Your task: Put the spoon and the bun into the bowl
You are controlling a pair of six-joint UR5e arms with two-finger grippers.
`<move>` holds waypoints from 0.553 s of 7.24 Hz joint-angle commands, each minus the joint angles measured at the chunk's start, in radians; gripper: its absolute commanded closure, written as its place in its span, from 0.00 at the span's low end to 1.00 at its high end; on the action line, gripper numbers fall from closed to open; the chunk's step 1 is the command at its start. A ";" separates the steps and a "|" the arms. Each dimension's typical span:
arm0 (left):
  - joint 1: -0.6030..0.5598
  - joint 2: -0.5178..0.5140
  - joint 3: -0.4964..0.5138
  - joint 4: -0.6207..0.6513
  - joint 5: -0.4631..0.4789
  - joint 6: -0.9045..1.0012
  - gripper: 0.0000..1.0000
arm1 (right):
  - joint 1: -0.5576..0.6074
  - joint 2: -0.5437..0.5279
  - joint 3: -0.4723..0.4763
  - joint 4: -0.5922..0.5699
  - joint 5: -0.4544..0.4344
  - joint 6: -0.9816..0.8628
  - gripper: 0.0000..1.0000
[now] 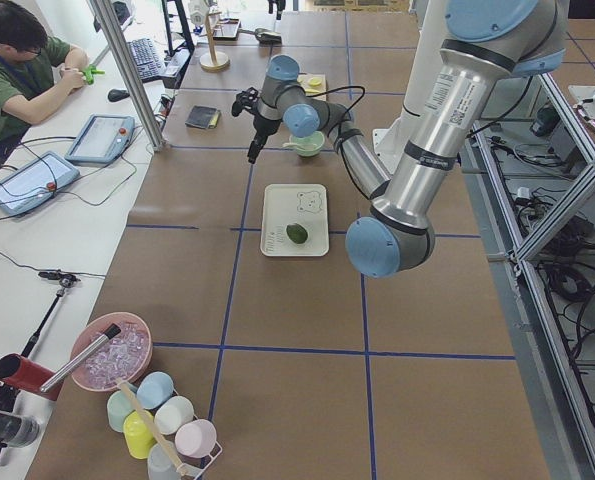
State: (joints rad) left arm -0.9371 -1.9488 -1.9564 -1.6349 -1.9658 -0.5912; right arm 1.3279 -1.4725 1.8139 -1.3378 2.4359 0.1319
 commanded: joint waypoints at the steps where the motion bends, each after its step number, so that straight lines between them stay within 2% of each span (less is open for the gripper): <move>1: -0.312 0.140 0.087 0.001 -0.221 0.471 0.00 | -0.114 0.056 0.082 -0.003 -0.018 0.238 0.00; 3: -0.512 0.287 0.173 0.006 -0.312 0.722 0.00 | -0.265 0.180 0.122 -0.050 -0.090 0.555 0.00; 4: -0.561 0.366 0.188 0.003 -0.320 0.729 0.00 | -0.359 0.243 0.154 -0.158 -0.207 0.589 0.00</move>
State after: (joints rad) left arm -1.4089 -1.6773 -1.8009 -1.6315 -2.2571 0.0738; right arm 1.0800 -1.3082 1.9343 -1.3988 2.3355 0.6239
